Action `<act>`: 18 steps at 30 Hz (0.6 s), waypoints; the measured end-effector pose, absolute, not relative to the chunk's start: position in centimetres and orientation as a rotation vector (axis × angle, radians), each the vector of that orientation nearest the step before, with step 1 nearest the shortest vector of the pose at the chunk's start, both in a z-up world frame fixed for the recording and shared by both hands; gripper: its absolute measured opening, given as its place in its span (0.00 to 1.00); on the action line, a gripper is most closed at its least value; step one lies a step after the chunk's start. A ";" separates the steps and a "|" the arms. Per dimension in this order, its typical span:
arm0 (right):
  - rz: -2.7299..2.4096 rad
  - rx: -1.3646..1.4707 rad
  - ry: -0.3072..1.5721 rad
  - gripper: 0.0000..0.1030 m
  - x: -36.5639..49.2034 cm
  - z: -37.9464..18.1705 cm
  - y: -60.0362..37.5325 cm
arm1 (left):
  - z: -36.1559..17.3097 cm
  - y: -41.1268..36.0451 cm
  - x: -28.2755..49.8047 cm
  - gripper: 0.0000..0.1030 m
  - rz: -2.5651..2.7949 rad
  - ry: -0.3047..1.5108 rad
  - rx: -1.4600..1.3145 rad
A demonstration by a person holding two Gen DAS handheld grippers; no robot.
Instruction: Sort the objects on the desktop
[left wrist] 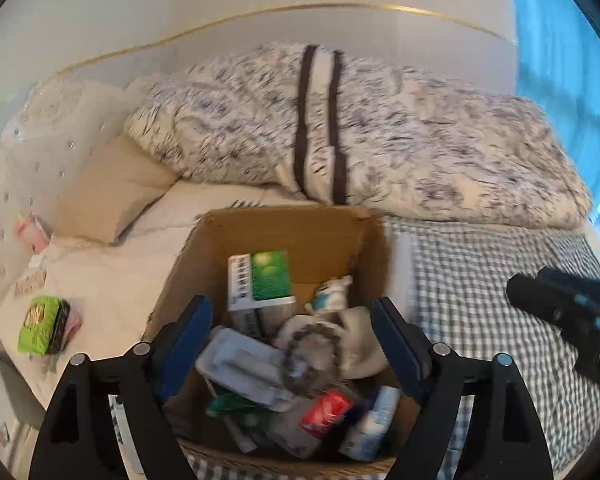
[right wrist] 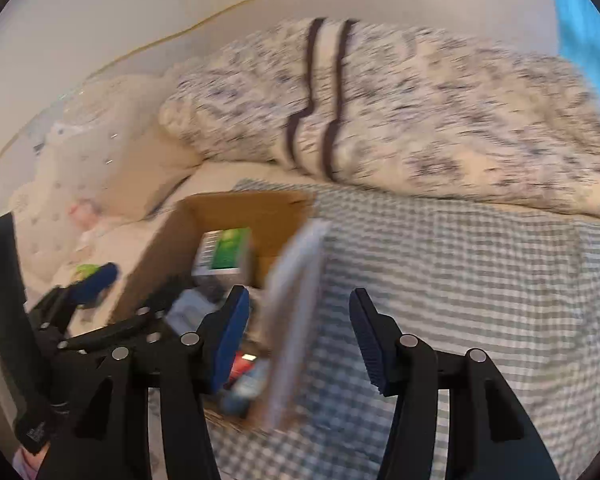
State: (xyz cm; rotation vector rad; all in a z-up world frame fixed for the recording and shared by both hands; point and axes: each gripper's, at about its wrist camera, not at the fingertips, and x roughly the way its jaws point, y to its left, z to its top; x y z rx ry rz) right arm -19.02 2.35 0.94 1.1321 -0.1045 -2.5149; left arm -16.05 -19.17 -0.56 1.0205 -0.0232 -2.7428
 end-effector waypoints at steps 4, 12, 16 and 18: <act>-2.637 1.110 -0.115 0.59 -17.2 3.3 7.1 | 0.9 -15.3 -15.0 0.88 -2.822 -0.033 0.999; -2.803 1.071 -0.152 0.77 -12.9 4.7 14.4 | 1.7 -9.4 -12.7 0.98 -2.870 -0.056 0.977; -2.840 1.094 -0.179 0.80 -12.2 2.5 15.8 | 0.3 -7.4 -12.0 0.99 -2.859 -0.104 1.008; -2.853 1.095 -0.199 0.82 -11.8 1.5 16.4 | -0.3 -6.8 -11.7 0.99 -2.851 -0.118 1.014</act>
